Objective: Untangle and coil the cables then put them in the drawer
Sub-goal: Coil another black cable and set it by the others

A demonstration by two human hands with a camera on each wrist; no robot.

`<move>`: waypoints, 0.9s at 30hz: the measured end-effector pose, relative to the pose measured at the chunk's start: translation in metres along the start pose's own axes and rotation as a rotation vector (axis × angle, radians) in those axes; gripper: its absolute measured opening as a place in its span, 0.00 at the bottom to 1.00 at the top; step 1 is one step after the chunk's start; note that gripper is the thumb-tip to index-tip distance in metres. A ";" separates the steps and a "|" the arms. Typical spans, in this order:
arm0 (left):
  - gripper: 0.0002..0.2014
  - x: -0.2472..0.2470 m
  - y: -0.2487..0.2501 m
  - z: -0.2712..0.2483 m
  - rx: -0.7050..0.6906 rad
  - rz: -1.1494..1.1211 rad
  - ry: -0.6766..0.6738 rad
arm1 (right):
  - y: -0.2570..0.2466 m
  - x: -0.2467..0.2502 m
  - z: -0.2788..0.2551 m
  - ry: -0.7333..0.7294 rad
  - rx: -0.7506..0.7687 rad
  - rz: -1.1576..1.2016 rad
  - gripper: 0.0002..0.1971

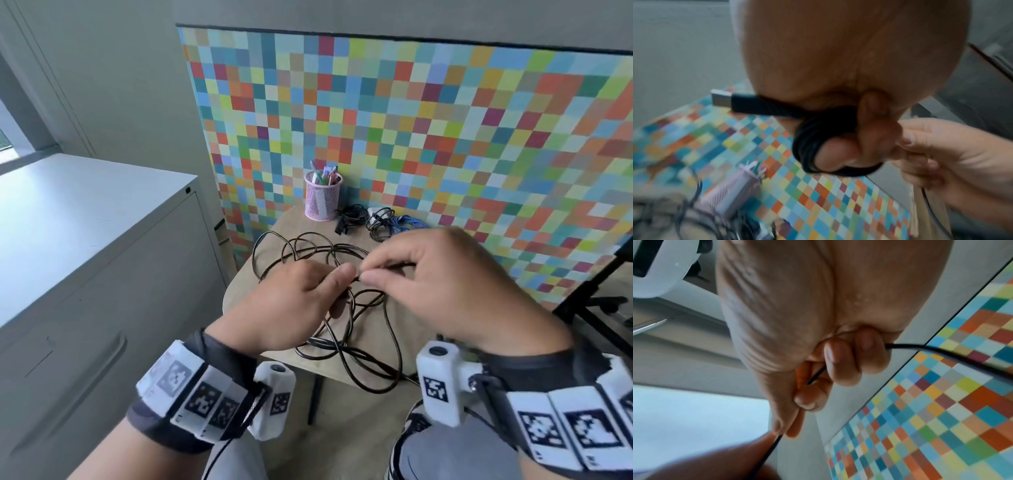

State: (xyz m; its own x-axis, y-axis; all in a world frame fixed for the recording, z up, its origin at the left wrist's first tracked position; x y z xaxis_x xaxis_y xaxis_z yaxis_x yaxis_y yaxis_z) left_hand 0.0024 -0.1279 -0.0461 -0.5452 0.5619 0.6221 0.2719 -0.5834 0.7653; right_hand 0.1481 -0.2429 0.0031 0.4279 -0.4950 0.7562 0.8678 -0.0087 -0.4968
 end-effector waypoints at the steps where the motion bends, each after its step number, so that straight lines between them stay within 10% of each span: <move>1: 0.31 -0.003 -0.002 -0.001 0.049 -0.172 -0.068 | 0.003 0.007 0.001 0.034 0.001 0.045 0.06; 10: 0.17 -0.002 0.005 -0.001 -0.003 -1.179 -0.109 | 0.026 -0.021 0.006 0.019 0.007 0.419 0.13; 16: 0.16 -0.002 0.008 0.001 0.033 -1.288 0.084 | 0.029 -0.048 0.003 0.040 -0.009 0.311 0.18; 27: 0.20 -0.005 0.008 -0.004 0.070 -1.392 -0.045 | 0.037 -0.071 0.005 0.281 -0.209 0.626 0.06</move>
State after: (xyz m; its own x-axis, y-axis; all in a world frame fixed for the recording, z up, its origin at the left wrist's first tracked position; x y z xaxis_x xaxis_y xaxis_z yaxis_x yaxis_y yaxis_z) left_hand 0.0040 -0.1378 -0.0440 -0.3722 0.6681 -0.6443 -0.4266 0.4933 0.7580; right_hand 0.1507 -0.2040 -0.0667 0.7240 -0.6664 0.1782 0.4020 0.1978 -0.8940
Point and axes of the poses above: each hand's wrist, its own z-axis towards the middle knuckle, its own x-axis out of the back of the hand, y = z × x, the point moved 3 cm from there along z, towards the middle knuckle, and after that the axes turned 6 degrees about y, right-handed, at the moved point
